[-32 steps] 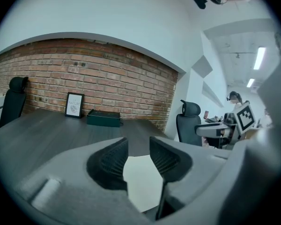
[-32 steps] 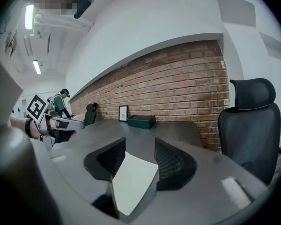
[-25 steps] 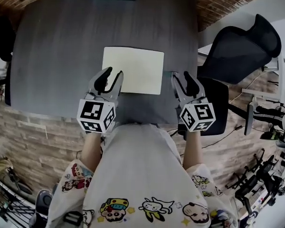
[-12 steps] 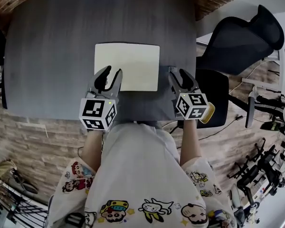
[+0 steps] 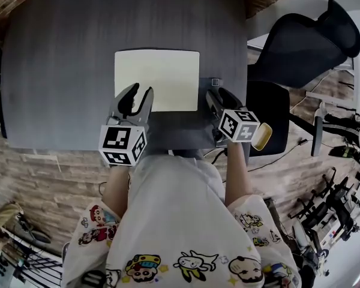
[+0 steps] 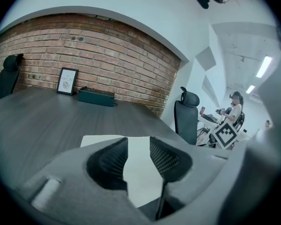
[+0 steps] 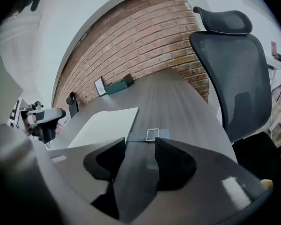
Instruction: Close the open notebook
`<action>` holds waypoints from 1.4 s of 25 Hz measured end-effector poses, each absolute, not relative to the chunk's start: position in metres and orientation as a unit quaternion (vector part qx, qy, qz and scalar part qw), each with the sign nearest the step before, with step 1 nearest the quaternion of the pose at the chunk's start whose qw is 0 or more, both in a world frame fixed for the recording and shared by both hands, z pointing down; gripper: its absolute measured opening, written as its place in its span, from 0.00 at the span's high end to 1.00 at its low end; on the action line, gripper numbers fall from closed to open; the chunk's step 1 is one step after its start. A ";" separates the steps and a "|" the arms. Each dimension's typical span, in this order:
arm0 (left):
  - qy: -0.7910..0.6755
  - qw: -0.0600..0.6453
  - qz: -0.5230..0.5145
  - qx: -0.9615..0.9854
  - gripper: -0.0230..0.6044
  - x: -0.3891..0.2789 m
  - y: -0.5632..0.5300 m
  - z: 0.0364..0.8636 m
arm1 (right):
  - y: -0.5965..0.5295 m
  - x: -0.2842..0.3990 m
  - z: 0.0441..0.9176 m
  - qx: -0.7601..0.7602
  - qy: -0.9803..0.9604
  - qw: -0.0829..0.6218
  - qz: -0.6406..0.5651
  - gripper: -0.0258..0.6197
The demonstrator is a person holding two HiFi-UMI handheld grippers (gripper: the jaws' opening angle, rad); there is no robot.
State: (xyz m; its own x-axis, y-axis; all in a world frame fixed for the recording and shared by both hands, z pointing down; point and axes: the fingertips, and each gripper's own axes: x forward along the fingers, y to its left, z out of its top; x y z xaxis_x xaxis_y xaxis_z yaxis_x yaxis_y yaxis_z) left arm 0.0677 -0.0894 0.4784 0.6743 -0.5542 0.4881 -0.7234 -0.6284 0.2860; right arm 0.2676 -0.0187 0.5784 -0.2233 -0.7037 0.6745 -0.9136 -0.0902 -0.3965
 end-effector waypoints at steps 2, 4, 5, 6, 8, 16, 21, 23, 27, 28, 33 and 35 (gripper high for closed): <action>-0.362 0.235 0.179 0.884 0.74 0.066 -0.087 0.477 | -0.017 0.269 0.579 0.615 -0.651 0.113 0.430 0.65; -0.362 0.236 0.178 0.884 0.74 0.066 -0.086 0.475 | -0.019 0.275 0.578 0.625 -0.638 0.101 0.438 0.64; -0.361 0.237 0.177 0.884 0.74 0.067 -0.086 0.474 | -0.020 0.278 0.578 0.630 -0.633 0.098 0.440 0.63; -0.361 0.237 0.177 0.884 0.74 0.067 -0.085 0.474 | -0.022 0.282 0.578 0.635 -0.628 0.096 0.440 0.62; -0.360 0.238 0.177 0.885 0.74 0.066 -0.082 0.473 | -0.025 0.287 0.577 0.642 -0.621 0.095 0.440 0.59; -0.357 0.245 0.172 0.885 0.75 0.069 -0.079 0.475 | -0.030 0.297 0.586 0.641 -0.610 0.135 0.447 0.52; -0.360 0.250 0.168 0.883 0.74 0.065 -0.079 0.478 | -0.030 0.294 0.590 0.649 -0.614 0.161 0.419 0.54; -0.361 0.251 0.166 0.882 0.75 0.065 -0.079 0.477 | -0.032 0.295 0.590 0.653 -0.614 0.173 0.408 0.56; -0.366 0.256 0.163 0.880 0.74 0.057 -0.080 0.477 | -0.035 0.291 0.592 0.653 -0.610 0.205 0.399 0.57; -0.367 0.258 0.162 0.879 0.75 0.055 -0.080 0.478 | -0.035 0.290 0.592 0.653 -0.611 0.208 0.396 0.58; -0.371 0.265 0.160 0.876 0.74 0.054 -0.081 0.479 | -0.033 0.294 0.594 0.665 -0.603 0.243 0.367 0.62; -0.372 0.268 0.159 0.874 0.75 0.054 -0.082 0.480 | -0.034 0.295 0.594 0.666 -0.603 0.249 0.363 0.63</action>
State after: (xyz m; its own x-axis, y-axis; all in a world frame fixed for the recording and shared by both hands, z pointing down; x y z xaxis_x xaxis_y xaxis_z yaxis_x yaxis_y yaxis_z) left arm 0.0541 -0.0821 0.4800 0.6726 -0.5648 0.4781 -0.7358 -0.5792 0.3509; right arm 0.2949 -0.0339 0.5944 0.0106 -0.6214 0.7834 -0.9831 -0.1498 -0.1056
